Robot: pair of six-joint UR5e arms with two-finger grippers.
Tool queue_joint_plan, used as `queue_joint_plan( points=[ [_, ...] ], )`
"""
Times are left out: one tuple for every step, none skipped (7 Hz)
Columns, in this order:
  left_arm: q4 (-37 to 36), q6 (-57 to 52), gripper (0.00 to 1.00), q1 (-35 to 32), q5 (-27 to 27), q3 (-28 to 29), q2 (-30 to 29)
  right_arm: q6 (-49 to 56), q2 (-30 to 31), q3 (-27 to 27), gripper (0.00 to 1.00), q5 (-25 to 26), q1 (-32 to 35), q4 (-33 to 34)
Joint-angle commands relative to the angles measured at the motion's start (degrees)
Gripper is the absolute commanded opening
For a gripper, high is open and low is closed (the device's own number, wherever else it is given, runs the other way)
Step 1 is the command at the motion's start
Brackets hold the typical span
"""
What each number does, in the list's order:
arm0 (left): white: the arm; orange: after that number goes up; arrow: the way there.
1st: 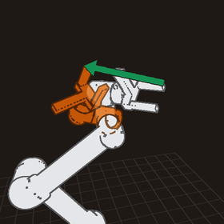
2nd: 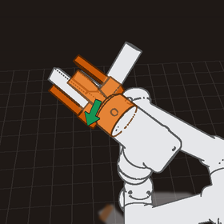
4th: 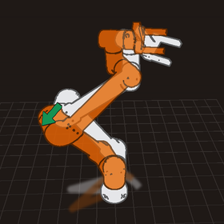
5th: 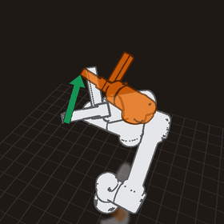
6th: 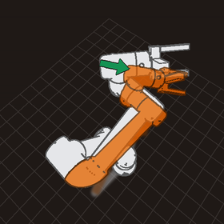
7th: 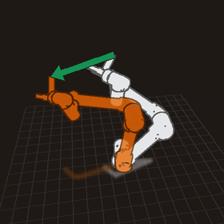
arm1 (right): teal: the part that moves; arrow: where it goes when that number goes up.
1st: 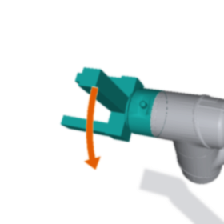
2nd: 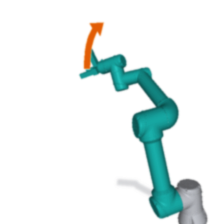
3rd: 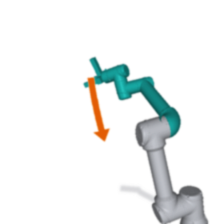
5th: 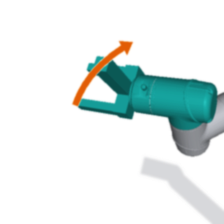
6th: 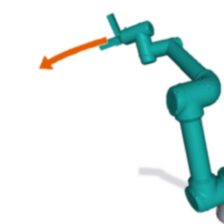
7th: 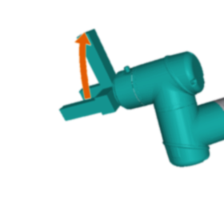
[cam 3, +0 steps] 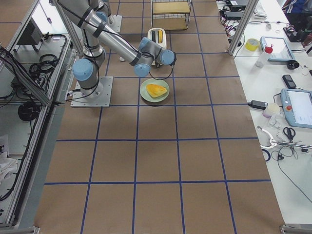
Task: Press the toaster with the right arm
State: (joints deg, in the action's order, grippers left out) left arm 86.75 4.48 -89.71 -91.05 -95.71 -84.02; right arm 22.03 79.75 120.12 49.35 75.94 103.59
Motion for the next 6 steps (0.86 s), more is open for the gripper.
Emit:
queue_joint_plan(
  points=[
    [0.00, 0.00, 1.00, -0.03, 0.00, 0.00, 0.00, -4.24, 0.93, -1.28, 0.00, 0.22, 0.00, -0.14],
    [0.00, 0.00, 1.00, -0.03, 0.00, 0.00, 0.00, -7.06, 2.50, -3.64, 0.00, 1.96, 0.26, -0.75],
    [0.00, 0.00, 1.00, -0.03, 0.00, 0.00, 0.00, -10.05, 4.17, -5.84, 0.00, 5.37, 0.61, -1.19],
    [0.00, 0.00, 1.00, -0.03, 0.00, 0.00, 0.00, -11.73, 5.66, -7.69, 0.00, 5.67, 1.05, -3.72],
    [0.00, 0.00, 1.00, -0.03, 0.00, 0.00, 0.00, -12.96, 6.38, -11.45, 0.00, 6.28, 1.05, -7.57],
    [0.00, 0.00, 1.00, 0.06, 0.00, 0.00, 0.00, -15.59, 6.64, -17.41, 0.00, 11.33, 1.23, -12.14]
  ],
)
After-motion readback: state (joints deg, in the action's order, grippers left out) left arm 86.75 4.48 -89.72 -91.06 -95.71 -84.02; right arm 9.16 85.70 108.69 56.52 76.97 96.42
